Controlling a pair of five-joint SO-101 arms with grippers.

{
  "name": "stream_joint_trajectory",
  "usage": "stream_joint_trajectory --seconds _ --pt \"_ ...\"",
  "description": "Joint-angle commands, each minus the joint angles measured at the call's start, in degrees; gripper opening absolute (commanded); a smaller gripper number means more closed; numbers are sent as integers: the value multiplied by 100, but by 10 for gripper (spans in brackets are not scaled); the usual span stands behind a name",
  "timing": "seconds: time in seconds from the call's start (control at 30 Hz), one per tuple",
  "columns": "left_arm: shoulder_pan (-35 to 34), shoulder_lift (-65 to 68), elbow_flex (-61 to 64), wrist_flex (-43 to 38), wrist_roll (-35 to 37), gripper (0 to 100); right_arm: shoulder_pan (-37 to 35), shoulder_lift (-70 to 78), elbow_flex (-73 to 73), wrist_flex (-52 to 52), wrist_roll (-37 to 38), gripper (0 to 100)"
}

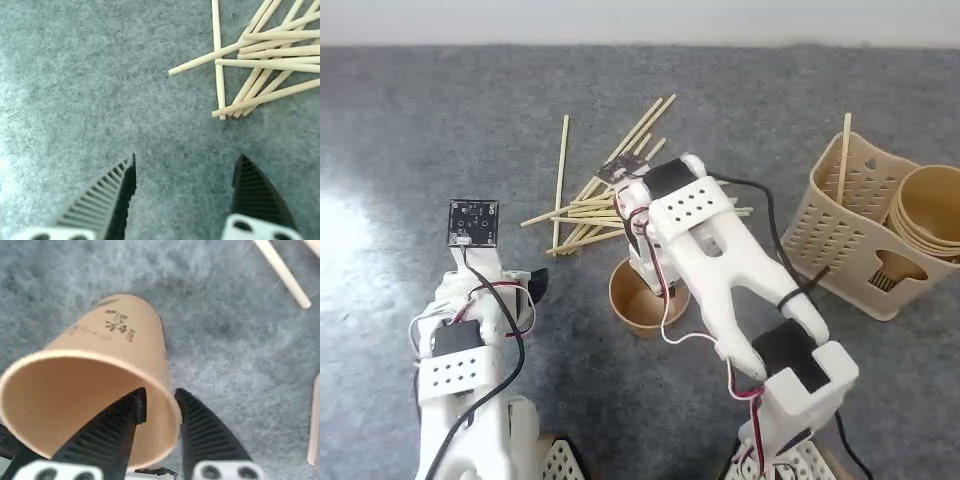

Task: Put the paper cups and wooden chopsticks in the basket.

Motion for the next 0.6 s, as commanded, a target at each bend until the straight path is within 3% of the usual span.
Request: stream_joint_trajectory --seconds 0.0,0.3,0.57 --pt "35 26 -48 -123 88 302 -31 -57 -149 -57 -79 17" --pt "35 26 -48 -132 79 302 620 -127 -1600 734 -44 7" --pt "35 35 -48 -132 70 302 1200 -1402 -1811 743 229 6"
